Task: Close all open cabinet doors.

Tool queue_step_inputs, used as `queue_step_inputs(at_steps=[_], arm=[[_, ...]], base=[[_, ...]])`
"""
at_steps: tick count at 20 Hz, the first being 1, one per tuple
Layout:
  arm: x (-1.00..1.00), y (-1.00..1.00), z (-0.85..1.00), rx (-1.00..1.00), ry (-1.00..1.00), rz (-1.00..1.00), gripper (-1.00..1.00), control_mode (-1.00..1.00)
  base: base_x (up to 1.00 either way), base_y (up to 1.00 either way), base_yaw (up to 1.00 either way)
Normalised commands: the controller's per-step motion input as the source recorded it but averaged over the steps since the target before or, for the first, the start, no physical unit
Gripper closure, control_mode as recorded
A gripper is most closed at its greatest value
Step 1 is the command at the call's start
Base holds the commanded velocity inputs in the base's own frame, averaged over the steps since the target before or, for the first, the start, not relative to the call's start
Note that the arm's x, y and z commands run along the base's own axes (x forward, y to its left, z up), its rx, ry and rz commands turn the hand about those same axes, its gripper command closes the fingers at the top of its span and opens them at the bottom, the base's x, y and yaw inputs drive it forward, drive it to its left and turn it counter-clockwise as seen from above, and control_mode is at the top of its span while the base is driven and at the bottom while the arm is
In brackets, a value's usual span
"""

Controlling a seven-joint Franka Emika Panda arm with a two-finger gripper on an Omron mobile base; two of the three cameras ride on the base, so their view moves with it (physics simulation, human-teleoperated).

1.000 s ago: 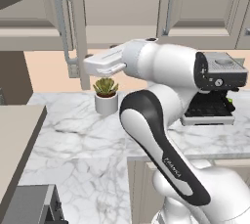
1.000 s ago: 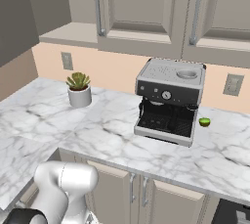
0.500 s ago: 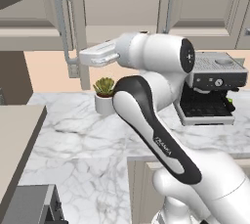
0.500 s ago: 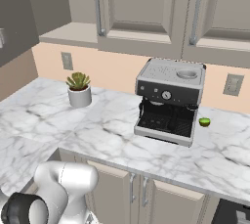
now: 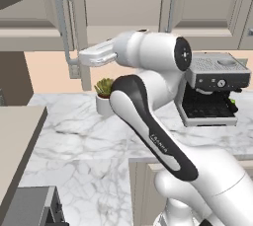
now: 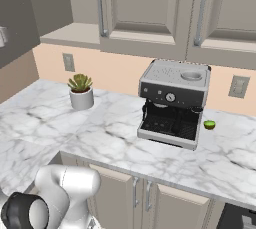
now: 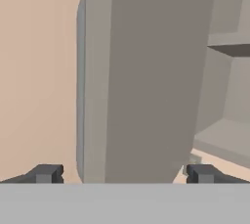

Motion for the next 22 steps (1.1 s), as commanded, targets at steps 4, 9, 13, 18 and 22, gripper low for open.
queue_step_inputs(at_steps=[4,9,13,18,22], arm=[[0.00,0.19,0.00,-0.05,-0.01,-0.17,-1.00,-1.00],[0.18,0.07,0.13,-0.05,0.00,-0.12,-1.00,-1.00],[0.30,0.04,0.09,-0.06,0.01,-0.10,-1.00,-1.00],[0.25,0.01,0.00,-0.04,0.00,-0.08,-1.00,-1.00],[0.46,-0.07,0.00,-0.01,0.06,-0.03,-1.00,-1.00]], base=[[0.00,0.00,0.00],[0.00,0.00,0.00],[0.00,0.00,0.00],[0.00,0.00,0.00],[0.00,0.00,0.00]])
